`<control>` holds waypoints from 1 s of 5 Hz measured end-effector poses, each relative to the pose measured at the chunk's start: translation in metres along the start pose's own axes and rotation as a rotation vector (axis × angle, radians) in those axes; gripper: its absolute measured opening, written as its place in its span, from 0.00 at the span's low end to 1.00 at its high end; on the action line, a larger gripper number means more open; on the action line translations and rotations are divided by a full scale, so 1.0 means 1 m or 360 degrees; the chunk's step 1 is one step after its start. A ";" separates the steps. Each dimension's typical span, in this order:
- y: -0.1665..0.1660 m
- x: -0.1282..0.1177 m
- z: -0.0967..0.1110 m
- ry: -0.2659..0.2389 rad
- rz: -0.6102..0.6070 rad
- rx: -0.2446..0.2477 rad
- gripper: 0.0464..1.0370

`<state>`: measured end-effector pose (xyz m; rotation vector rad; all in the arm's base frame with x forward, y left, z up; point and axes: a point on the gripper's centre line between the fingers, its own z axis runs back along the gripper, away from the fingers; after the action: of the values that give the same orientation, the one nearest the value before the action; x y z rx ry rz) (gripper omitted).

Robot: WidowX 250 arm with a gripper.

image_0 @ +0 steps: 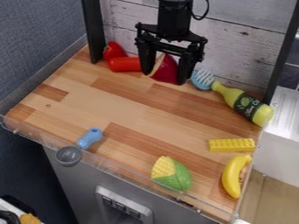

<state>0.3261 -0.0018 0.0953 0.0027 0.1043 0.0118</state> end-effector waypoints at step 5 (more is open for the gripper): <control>0.178 0.007 -0.022 0.0054 0.1551 -0.0189 0.96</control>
<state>0.3286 0.1759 0.0735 -0.0653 0.1277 0.9920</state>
